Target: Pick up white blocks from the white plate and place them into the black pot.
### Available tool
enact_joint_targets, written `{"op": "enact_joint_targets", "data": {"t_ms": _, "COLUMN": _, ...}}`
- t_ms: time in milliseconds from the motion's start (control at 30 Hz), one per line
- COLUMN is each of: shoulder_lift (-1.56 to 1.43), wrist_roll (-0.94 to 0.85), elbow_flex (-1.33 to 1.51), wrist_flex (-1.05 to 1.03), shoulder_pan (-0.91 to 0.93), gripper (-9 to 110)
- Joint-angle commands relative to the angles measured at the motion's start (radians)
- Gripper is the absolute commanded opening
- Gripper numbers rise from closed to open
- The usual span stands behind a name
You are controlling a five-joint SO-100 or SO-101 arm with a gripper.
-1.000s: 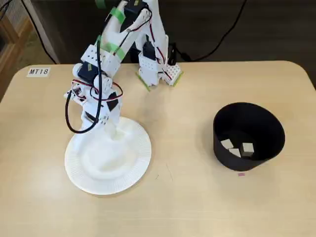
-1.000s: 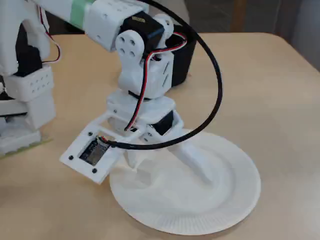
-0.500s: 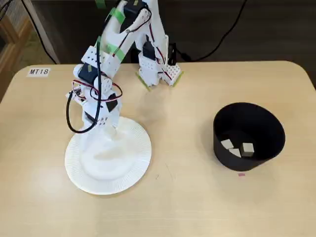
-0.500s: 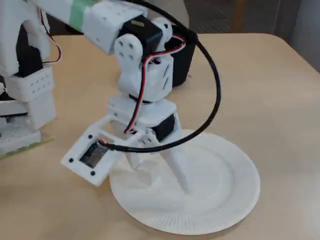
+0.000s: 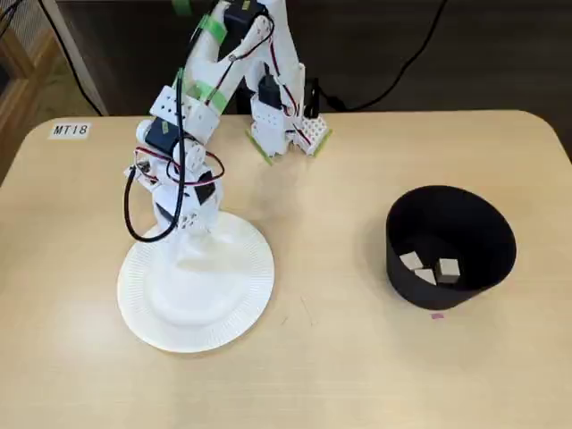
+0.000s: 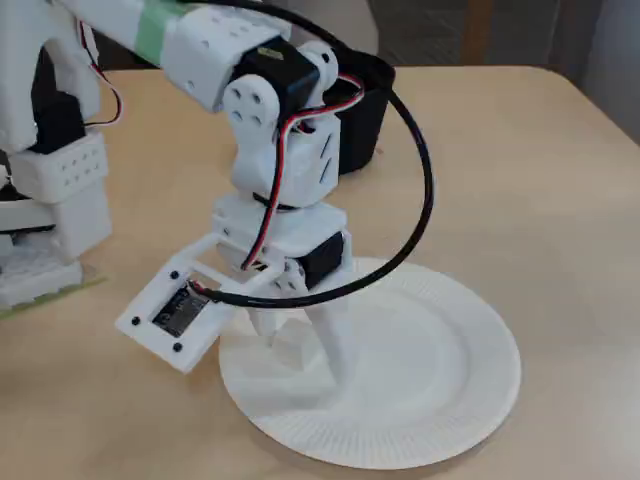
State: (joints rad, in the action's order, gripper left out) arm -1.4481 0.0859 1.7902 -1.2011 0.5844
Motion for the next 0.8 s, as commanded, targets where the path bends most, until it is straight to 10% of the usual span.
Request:
{"op": "enact_joint_targets", "data": {"t_ms": 0, "shoulder_lift": -0.046, "wrist_roll": 0.008, "elbow_flex": 0.006, "wrist_flex": 0.015, "shoulder_pan": -0.011, "gripper": 30}}
{"op": "enact_joint_targets", "data": {"t_ms": 767, "shoulder_lift": -0.051, "wrist_roll": 0.054, "elbow_flex": 0.014, "wrist_flex": 0.109, "shoulder_pan": -0.031, "gripper": -2}}
